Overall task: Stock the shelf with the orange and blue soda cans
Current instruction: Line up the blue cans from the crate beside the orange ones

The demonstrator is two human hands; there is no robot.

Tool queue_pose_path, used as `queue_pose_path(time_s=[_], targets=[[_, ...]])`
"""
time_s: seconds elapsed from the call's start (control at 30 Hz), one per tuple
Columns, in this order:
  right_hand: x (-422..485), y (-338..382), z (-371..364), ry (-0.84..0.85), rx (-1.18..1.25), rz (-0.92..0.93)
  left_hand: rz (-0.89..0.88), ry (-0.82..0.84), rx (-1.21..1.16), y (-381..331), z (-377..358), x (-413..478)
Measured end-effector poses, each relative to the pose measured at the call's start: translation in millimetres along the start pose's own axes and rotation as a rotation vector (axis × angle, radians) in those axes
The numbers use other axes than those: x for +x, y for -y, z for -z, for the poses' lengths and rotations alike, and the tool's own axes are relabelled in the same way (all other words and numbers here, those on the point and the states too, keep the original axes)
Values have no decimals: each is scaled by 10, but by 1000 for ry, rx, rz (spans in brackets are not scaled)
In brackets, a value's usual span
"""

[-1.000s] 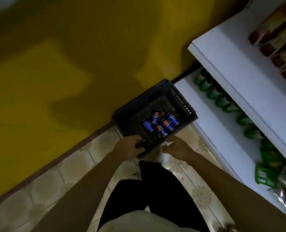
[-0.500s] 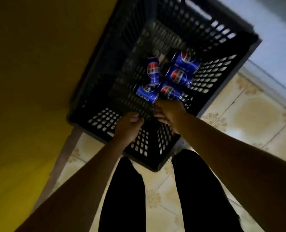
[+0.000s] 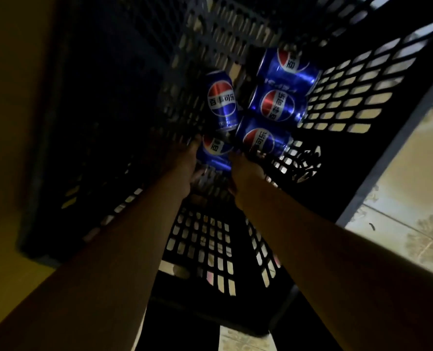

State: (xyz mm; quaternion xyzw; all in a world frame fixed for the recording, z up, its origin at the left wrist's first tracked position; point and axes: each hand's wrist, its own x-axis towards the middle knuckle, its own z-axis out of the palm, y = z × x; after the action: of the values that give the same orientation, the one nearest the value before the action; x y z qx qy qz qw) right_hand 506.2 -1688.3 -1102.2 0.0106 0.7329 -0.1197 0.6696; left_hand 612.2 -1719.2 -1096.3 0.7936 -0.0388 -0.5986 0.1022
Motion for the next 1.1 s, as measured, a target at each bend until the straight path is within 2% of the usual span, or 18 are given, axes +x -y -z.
queue_pose_path(time_s=[0.17,0.33,0.43,0.57,0.63,0.7,0.87,1.0,1.1], targets=[[-1373,138,202,-68,-8,45,17,56,-74,-166,368,-1149],[-3264,256,451,-105,12,142,-103,-118,-164,-394,617,-2979],[-4261,156,625,-134,119,121,-231,-178,-174,-467,757,-3968],[-5253,-29,1035,72,252,143,-522,-103,-45,-373,916,-4939],[-5558,-93,1257,62,204,270,-707,-37,29,-323,959,-5364],[-5858,-190,1462,-17,84,436,-870,47,106,-273,985,-5748],[-6427,-516,1802,-179,-119,951,-1178,316,297,-254,982,-6630],[-6838,-640,2087,-305,0,1174,-1308,510,479,-247,781,-7301],[-7091,-677,2386,-418,132,1240,-1433,603,651,-232,518,-7762]])
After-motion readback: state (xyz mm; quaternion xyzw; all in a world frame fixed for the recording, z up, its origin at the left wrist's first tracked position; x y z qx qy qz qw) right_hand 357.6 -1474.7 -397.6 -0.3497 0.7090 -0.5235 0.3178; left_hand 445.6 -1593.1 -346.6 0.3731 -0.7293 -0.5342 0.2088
